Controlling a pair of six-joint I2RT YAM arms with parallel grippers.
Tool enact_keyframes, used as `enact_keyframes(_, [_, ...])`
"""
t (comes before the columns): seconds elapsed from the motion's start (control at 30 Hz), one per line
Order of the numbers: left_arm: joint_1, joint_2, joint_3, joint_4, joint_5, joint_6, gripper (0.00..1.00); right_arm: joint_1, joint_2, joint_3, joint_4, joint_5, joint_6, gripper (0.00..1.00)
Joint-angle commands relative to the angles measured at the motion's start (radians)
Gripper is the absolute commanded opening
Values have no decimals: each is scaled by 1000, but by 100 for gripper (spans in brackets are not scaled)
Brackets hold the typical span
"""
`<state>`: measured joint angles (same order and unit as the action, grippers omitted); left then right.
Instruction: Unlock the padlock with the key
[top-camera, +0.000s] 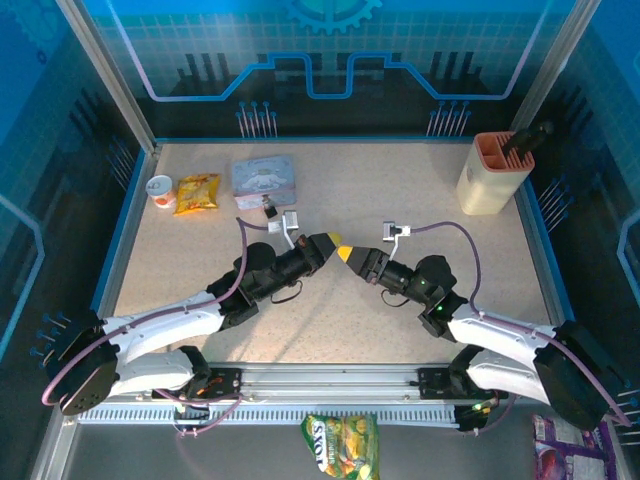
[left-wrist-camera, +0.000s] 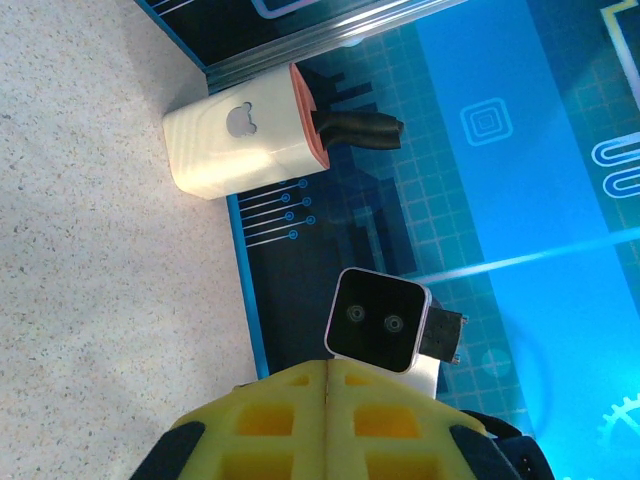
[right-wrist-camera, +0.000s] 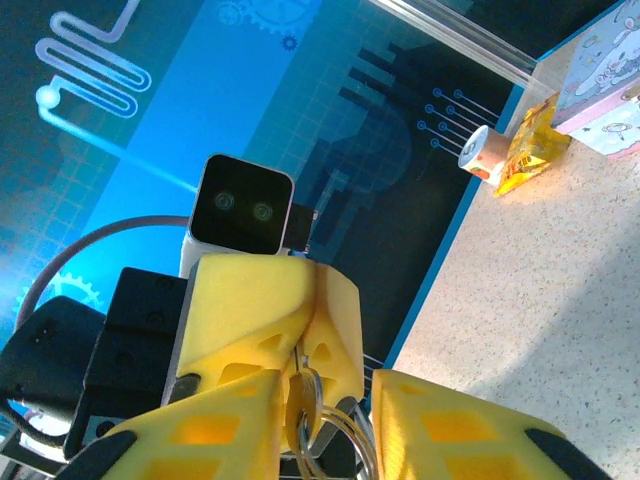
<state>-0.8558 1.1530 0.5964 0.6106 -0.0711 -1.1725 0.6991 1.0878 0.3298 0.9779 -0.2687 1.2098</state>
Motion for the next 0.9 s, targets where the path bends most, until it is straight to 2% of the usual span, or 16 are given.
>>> enact_keyframes(0.0, [-6,-9,28,15,0,31,0,-13,2,29,56,-35,11,25])
enact_keyframes(0.27, [1,-31,31,-15,-12,56,0,-34,-13,45,6,-53,0,17])
enact_keyframes(0.63, [5,-34,27,-9,-17,59,0,-39,-25,49,1,-60,12,13])
enact_keyframes(0.87, [23,-36,14,-8,-33,70,0,-36,-45,35,-28,-42,8,18])
